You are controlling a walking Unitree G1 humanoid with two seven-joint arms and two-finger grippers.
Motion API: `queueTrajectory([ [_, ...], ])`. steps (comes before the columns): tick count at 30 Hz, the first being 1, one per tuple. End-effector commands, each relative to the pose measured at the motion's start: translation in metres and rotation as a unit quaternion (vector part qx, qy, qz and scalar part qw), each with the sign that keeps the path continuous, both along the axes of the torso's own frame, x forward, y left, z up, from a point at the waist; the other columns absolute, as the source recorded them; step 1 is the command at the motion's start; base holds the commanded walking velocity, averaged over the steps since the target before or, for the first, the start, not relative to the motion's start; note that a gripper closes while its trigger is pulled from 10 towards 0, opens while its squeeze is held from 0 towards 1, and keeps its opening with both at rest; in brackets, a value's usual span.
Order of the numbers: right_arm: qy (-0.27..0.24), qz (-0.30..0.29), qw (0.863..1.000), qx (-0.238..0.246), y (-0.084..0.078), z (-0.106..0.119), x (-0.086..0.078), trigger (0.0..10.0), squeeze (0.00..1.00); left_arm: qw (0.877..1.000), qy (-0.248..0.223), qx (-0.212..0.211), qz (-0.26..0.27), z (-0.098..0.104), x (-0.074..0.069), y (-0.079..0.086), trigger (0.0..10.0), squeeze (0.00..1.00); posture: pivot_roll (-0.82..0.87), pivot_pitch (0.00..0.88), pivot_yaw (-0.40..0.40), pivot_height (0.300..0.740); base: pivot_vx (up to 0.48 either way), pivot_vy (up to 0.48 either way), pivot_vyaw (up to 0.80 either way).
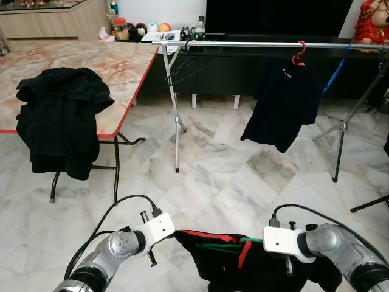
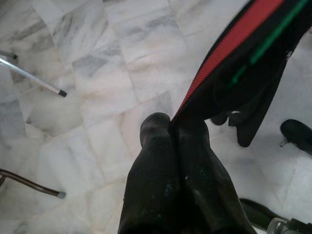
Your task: Hang hanger
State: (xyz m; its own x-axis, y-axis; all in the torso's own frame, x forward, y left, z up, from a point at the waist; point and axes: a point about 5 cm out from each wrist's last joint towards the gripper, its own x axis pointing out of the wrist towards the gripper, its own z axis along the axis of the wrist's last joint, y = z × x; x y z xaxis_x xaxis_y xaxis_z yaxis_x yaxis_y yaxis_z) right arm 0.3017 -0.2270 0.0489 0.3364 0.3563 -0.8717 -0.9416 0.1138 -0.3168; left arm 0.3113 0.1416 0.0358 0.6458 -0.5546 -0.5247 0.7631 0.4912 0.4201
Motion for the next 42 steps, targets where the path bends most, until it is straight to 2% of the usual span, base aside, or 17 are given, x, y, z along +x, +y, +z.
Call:
queueTrajectory([
  [1, 0.005, -0.006, 1.0, -0.013, -0.002, -0.007, -0.004, 0.0, 0.0, 1.0, -0.001, -0.008, 0.007, 0.007, 0.004, 0.005, 0.0, 0.0, 0.09, 0.081, 0.022, 0.74, 0.0, 0.0, 0.0],
  [3, -0.018, -0.026, 0.999, -0.015, 0.004, -0.013, -0.002, 0.0, 0.0, 0.999, 0.009, -0.03, -0.006, 0.013, 0.005, 0.002, 0.0, 0.0, 0.09, 0.077, 0.023, 0.74, 0.0, 0.0, 0.0],
  [8, -0.033, -0.056, 0.998, -0.005, 0.014, -0.021, -0.001, 0.0, 0.0, 0.997, 0.03, -0.061, -0.029, 0.018, 0.003, -0.002, 0.0, 0.0, 0.09, 0.074, 0.022, 0.74, 0.0, 0.0, 0.0],
  [12, -0.082, -0.117, 0.99, -0.012, 0.019, -0.026, 0.005, 0.0, 0.0, 0.996, 0.031, -0.083, -0.033, 0.026, 0.006, -0.006, 0.0, 0.0, 0.09, 0.066, 0.026, 0.74, 0.0, 0.0, 0.0],
  [14, -0.087, -0.133, 0.987, -0.003, 0.022, -0.028, 0.005, 0.0, 0.0, 0.995, 0.032, -0.09, -0.038, 0.029, 0.006, -0.009, 0.0, 0.0, 0.1, 0.065, 0.025, 0.74, 0.0, 0.0, 0.0],
  [16, -0.083, -0.203, 0.972, 0.083, 0.038, -0.028, 0.009, 0.0, 0.0, 0.993, 0.039, -0.098, -0.058, 0.035, 0.005, -0.014, 0.0, 0.0, 0.1, 0.06, 0.029, 0.74, 0.0, 0.0, 0.0],
  [17, -0.077, -0.264, 0.946, 0.172, 0.051, -0.024, 0.015, 0.0, 0.0, 0.991, 0.046, -0.099, -0.072, 0.037, 0.004, -0.017, 0.0, 0.0, 0.11, 0.062, 0.03, 0.74, 0.0, 0.0, 0.0],
  [18, -0.075, -0.277, 0.939, 0.19, 0.054, -0.022, 0.017, 0.0, 0.0, 0.991, 0.048, -0.099, -0.074, 0.037, 0.003, -0.017, 0.0, 0.0, 0.11, 0.062, 0.03, 0.74, 0.0, 0.0, 0.0],
  [24, -0.067, -0.268, 0.945, 0.176, 0.058, -0.028, 0.013, 0.0, 0.0, 0.99, 0.049, -0.104, -0.079, 0.04, 0.002, -0.02, 0.0, 0.0, 0.1, 0.065, 0.032, 0.74, 0.0, 0.0, 0.0],
  [28, -0.062, -0.272, 0.943, 0.181, 0.061, -0.031, 0.011, 0.0, 0.0, 0.989, 0.049, -0.111, -0.085, 0.042, 0.001, -0.023, 0.0, 0.0, 0.11, 0.069, 0.032, 0.74, 0.0, 0.0, 0.0],
  [31, -0.07, -0.276, 0.945, 0.162, 0.061, -0.035, 0.008, 0.0, 0.0, 0.985, 0.054, -0.127, -0.1, 0.047, -0.002, -0.028, 0.0, 0.0, 0.11, 0.069, 0.032, 0.74, 0.0, 0.0, 0.0],
  [35, -0.096, -0.306, 0.927, 0.196, 0.068, -0.029, 0.015, 0.0, 0.0, 0.98, 0.075, -0.133, -0.127, 0.05, -0.009, -0.035, 0.0, 0.0, 0.11, 0.079, 0.033, 0.74, 0.0, 0.0, 0.0],
  [36, -0.096, -0.306, 0.927, 0.196, 0.068, -0.029, 0.015, 0.0, 0.0, 0.98, 0.075, -0.133, -0.127, 0.05, -0.009, -0.035, 0.0, 0.0, 0.11, 0.079, 0.033, 0.74, 0.0, 0.0, 0.0],
  [38, -0.118, -0.324, 0.909, 0.235, 0.075, -0.021, 0.022, 0.0, 0.0, 0.973, 0.097, -0.142, -0.153, 0.052, -0.016, -0.04, 0.0, 0.0, 0.11, 0.079, 0.033, 0.74, 0.0, 0.0, 0.0],
  [40, -0.123, -0.328, 0.905, 0.241, 0.076, -0.02, 0.023, 0.0, 0.0, 0.972, 0.1, -0.144, -0.158, 0.053, -0.018, -0.041, 0.0, 0.0, 0.11, 0.081, 0.035, 0.74, 0.0, 0.0, 0.0],
  [41, -0.136, -0.346, 0.893, 0.255, 0.079, -0.016, 0.027, 0.0, 0.0, 0.968, 0.108, -0.149, -0.17, 0.056, -0.022, -0.044, 0.0, 0.0, 0.11, 0.082, 0.035, 0.74, 0.0, 0.0, 0.0],
  [42, -0.136, -0.346, 0.893, 0.255, 0.079, -0.016, 0.027, 0.0, 0.0, 0.968, 0.108, -0.149, -0.17, 0.056, -0.022, -0.044, 0.0, 0.0, 0.11, 0.082, 0.035, 0.74, 0.0, 0.0, 0.0],
])
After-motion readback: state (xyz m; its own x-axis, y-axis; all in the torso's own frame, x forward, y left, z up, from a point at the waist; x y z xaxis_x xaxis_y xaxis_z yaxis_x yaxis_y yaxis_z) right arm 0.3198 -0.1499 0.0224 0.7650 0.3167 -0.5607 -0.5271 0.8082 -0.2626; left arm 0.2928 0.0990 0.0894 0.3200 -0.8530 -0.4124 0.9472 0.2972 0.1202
